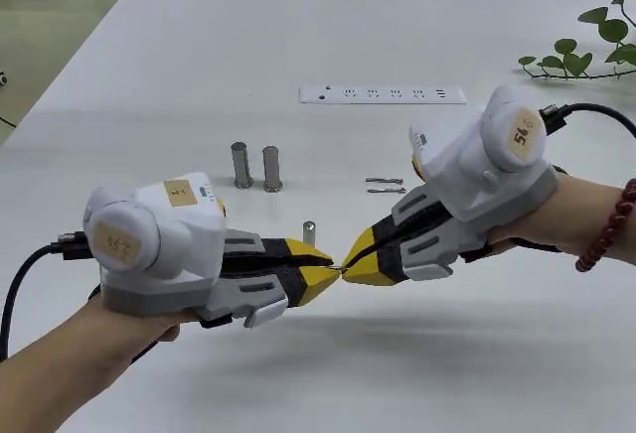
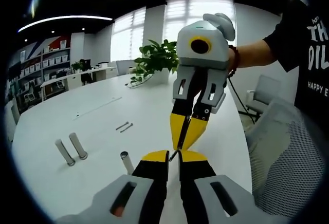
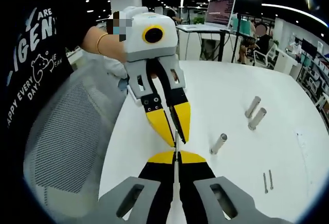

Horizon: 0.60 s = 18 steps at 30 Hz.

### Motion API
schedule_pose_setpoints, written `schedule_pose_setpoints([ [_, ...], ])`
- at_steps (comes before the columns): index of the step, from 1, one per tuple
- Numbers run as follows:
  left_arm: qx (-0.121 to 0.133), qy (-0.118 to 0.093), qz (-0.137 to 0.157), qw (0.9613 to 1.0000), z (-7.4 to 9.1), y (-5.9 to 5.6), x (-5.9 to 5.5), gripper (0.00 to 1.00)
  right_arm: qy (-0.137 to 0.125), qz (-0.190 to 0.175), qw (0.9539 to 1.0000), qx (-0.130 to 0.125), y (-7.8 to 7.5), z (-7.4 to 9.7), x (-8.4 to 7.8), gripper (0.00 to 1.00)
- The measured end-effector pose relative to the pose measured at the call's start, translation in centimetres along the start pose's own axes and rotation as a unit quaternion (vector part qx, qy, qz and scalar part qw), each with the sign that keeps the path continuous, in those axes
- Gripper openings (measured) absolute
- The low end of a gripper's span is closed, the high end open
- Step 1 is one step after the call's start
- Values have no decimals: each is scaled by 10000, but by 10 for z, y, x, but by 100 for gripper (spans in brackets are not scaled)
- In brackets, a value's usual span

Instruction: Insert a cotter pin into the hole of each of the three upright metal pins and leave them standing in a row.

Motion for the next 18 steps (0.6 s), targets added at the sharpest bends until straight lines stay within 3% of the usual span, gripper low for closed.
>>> schedule_pose_setpoints([
  [6, 450, -89, 111, 9989, 3, 4, -4, 8, 58, -36, 9995, -295, -11, 1, -1, 0],
  [9, 670, -12, 80, 9977, 5, 5, -8, 11, 148, 7, 9987, -484, -20, 2, -3, 0],
  [12, 925, 6, 32, 9957, 6, 4, -10, 15, 205, -1, 9979, -612, -25, 1, -5, 0],
  [18, 1402, 55, 231, 9898, -1, 4, -16, 21, 165, -194, 9968, -755, -41, -3, -10, 0],
])
Point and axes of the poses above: the centre of the closed fingertips' face, and the gripper's own axes: z roughly backward along the fingers, y roughly to its left, x roughly out of its top, the point moved 10 cm from there along z, roughly backward along the fingers, and after that the axes turned 12 degrees about -z, right-handed, at the moved point
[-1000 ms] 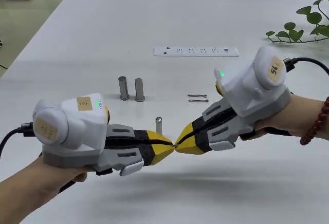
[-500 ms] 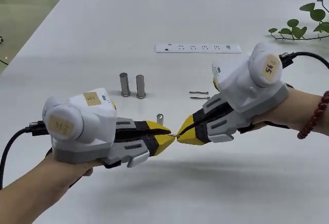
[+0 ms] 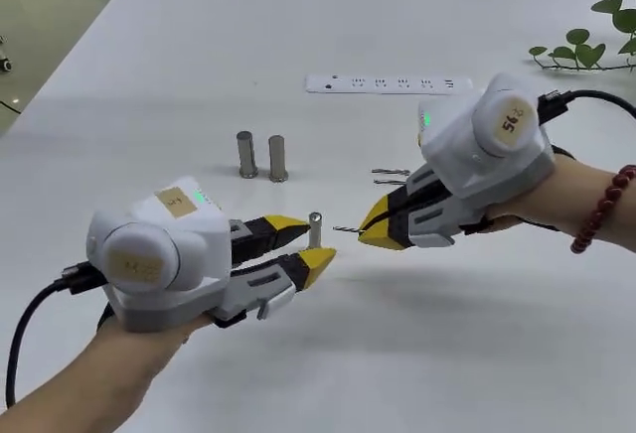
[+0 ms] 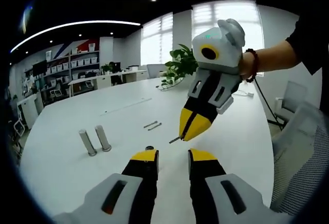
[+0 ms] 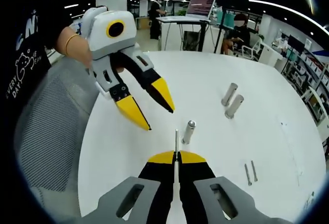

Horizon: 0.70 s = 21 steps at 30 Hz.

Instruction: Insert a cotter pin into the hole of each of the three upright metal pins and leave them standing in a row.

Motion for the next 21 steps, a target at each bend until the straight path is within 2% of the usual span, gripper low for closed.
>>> schedule_pose_setpoints([
  [1, 127, 62, -37, 9999, -2, 1, -2, 22, 2, -36, 10000, -22, -2, -1, -1, 0],
  [4, 298, 176, 146, 9993, -9, 2, -5, 24, 21, -69, 10000, -69, -6, -5, -2, 0],
  [7, 431, 259, 95, 9987, -16, 4, -9, 23, 24, -109, 9999, -75, -10, -7, -3, 0],
  [8, 469, 344, 66, 9983, -17, 5, -10, 23, 26, -116, 9999, -72, -11, -7, -3, 0],
  [12, 451, 434, -20, 9980, -26, 5, -17, 21, 44, -124, 9999, -77, -13, -10, -4, 0],
  [14, 468, 550, -72, 9974, -30, 6, -20, 21, 51, -102, 9999, -78, -13, -12, -5, 0],
  [21, 532, 568, -39, 9970, -41, 13, -23, 20, 22, -99, 9999, -19, -15, -19, -3, 0],
])
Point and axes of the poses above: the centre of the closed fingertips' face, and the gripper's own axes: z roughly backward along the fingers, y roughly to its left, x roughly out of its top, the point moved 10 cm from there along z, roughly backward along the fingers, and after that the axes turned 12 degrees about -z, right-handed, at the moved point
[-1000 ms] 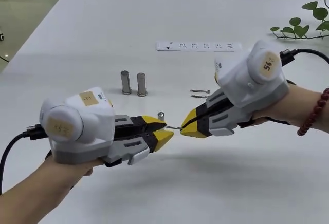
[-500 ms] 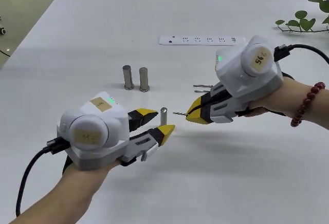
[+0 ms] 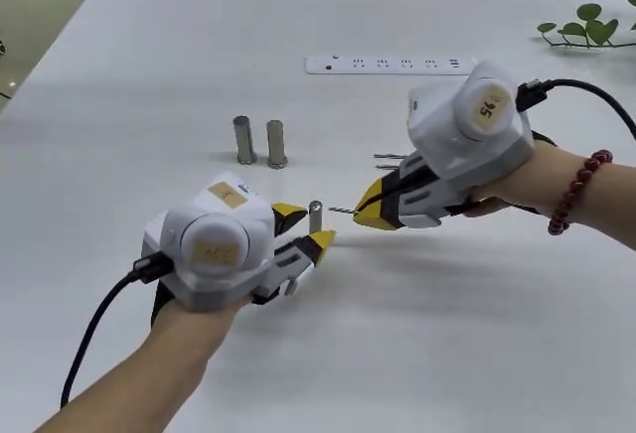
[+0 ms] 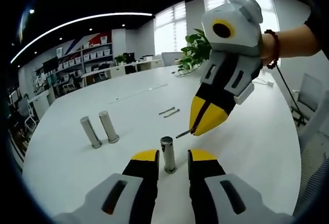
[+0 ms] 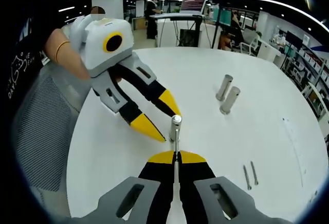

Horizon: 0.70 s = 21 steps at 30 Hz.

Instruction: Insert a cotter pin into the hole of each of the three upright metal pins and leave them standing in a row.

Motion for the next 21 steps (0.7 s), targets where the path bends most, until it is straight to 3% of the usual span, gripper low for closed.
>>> schedule_pose_setpoints([
  [9, 68, 151, 85, 9998, -10, 3, -8, 15, 29, 81, 9999, 82, -4, -4, 5, 0],
  [11, 73, 122, 197, 9997, -12, 3, -8, 14, 27, 87, 9999, 93, -4, -5, 5, 0],
  [21, 52, 104, 198, 9997, -17, 2, -9, 6, 47, 134, 9998, 152, -1, -8, 7, 0],
])
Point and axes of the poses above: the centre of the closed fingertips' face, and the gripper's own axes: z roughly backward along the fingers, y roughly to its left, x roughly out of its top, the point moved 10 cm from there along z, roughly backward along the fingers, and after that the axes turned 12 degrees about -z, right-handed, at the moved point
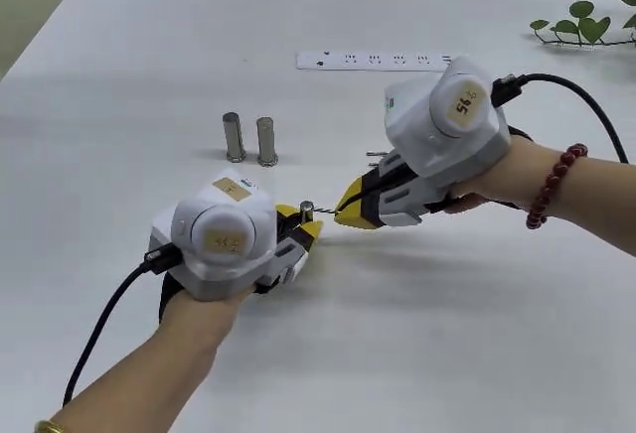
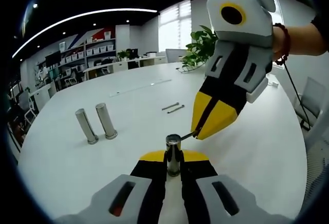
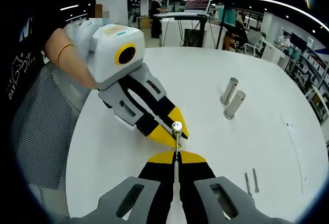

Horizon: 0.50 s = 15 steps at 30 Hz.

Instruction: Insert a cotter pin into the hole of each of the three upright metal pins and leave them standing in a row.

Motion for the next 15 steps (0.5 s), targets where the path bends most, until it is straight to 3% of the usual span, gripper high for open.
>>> schedule_pose_setpoints([
  [8, 5, -28, -97, 9999, -1, -1, -1, 6, 22, 147, 9999, 39, -1, -4, 5, 0],
  [12, 22, -48, 79, 10000, -1, -2, -2, 6, 134, 459, 9989, 24, -1, -6, 8, 0],
  [15, 46, -36, 5, 10000, -1, -2, -2, 6, 224, 695, 9973, -18, -4, -6, 10, 0],
])
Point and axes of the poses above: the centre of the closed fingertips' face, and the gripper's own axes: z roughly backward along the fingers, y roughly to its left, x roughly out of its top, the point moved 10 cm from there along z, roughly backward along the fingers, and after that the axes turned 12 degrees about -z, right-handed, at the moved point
